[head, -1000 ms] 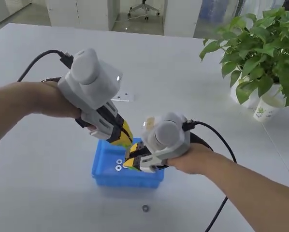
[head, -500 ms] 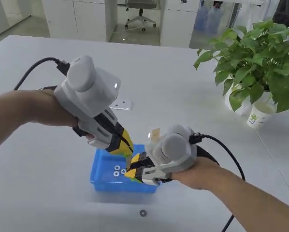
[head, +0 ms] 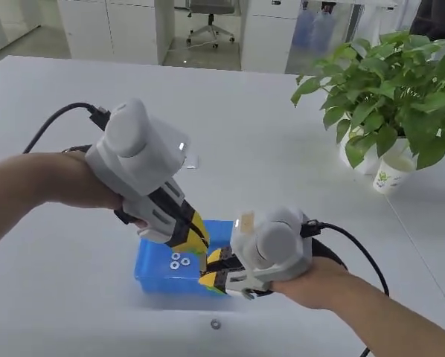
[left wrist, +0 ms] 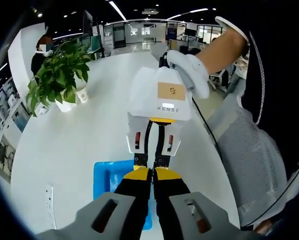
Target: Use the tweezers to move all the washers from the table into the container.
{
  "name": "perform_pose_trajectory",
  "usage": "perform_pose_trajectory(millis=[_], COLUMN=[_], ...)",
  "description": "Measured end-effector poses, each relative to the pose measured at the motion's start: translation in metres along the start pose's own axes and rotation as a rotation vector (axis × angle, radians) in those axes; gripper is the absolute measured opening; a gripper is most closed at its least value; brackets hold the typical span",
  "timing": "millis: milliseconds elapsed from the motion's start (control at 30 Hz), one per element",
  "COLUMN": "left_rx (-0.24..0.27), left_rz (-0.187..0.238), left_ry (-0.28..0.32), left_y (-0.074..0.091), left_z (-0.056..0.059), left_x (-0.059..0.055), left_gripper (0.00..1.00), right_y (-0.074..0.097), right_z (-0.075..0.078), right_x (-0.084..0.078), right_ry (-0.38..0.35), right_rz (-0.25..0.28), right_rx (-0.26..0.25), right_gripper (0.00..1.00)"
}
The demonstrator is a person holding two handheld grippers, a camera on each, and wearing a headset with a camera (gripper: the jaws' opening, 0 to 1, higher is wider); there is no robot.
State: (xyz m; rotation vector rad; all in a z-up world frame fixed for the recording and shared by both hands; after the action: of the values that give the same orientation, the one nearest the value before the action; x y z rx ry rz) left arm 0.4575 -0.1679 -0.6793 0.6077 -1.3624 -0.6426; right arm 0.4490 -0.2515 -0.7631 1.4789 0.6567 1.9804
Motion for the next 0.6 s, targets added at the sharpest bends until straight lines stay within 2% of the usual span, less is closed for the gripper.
perform_pose_trajectory(millis=[367,600], left_rx=[-0.031,-0.049], left_rz=[-0.002,-0.017], left_ry=[-0.014,-0.018], left_y=[-0.017,-0.027], left_z=[0.012,0.017], left_x=[-0.005,-0.011], left_gripper=[0.05,0.05], right_y=[0.0,-0.005], right_z=[-0.019,-0.031], right_x=[-0.012,-0.019], right_ry=[-0.013,-0.028], right_rz=[-0.008,-0.012], right_rx=[0.005,0.006], right_gripper=[0.11,0.11])
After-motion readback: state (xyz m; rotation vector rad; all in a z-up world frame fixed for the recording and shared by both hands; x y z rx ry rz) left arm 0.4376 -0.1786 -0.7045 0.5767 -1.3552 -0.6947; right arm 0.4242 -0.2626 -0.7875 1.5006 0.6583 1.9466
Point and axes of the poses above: the centre of the closed fingertips' face, and the gripper's own axes: y roughly backward along the fingers, z roughly to its right, x roughly out of its top, the point moved 8 cm from there along y, roughly backward along the fingers, and after that the axes turned 10 degrees about y, right-handed, at the moved point
